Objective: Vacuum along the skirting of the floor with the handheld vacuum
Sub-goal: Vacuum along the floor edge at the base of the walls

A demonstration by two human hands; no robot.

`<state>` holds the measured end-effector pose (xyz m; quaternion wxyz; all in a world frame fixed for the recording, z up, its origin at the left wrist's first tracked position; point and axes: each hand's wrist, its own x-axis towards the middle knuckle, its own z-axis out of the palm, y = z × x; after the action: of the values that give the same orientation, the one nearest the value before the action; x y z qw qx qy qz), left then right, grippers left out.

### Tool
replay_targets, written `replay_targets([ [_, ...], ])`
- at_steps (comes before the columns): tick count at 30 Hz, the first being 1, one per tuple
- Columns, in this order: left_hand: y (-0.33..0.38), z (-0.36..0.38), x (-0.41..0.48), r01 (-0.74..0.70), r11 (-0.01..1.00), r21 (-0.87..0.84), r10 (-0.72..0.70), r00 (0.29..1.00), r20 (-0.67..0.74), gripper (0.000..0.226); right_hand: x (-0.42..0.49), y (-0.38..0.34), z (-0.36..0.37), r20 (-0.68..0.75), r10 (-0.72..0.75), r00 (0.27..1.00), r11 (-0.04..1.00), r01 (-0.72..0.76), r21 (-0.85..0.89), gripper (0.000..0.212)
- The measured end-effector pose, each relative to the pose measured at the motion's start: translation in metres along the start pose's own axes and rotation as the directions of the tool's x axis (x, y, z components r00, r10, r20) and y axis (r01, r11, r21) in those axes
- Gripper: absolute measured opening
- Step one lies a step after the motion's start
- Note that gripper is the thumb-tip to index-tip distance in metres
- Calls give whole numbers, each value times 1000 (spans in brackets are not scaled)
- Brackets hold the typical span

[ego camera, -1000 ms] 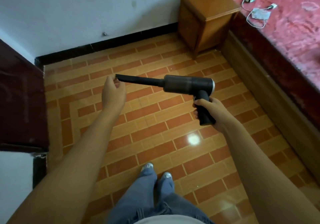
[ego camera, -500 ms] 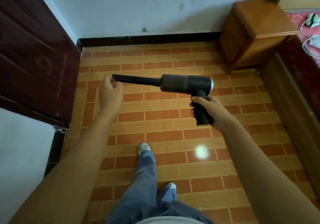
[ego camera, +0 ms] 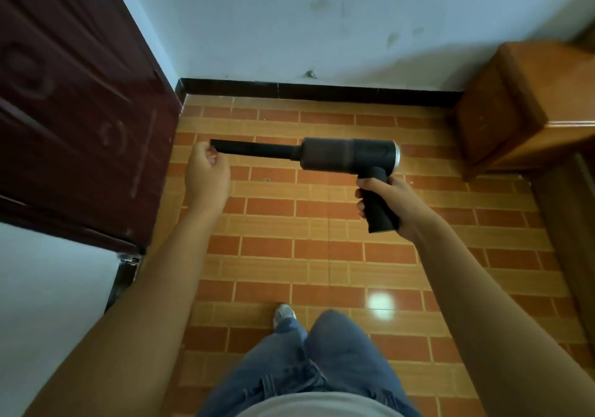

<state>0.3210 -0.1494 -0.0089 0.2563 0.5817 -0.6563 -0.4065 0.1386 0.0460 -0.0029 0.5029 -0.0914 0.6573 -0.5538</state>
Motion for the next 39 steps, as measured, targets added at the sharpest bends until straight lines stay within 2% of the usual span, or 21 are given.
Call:
replay_targets([
  [12, 27, 33, 156, 23, 999, 31, -22, 999, -36, 30, 159, -83, 28, 76, 6, 997, 999, -3, -39, 16],
  [16, 55, 56, 218, 23, 999, 25, -22, 998, -59, 28, 224, -131, 27, 96, -1, 995, 999, 6, -51, 15],
  [22, 95, 80, 300, 77, 997, 10, -76, 994, -80, 37, 308, -203, 29, 142, 20, 990, 996, -8, -88, 12],
  [30, 125, 92, 381, 120, 993, 3, -119, 984, -136, 31, 390, -256, 53, 144, 61, 988, 992, -44, -119, 14],
  [39, 132, 83, 494, 65, 998, -24, -67, 992, -107, 30, 462, -289, 110, 85, 24, 996, 993, -14, -117, 13],
])
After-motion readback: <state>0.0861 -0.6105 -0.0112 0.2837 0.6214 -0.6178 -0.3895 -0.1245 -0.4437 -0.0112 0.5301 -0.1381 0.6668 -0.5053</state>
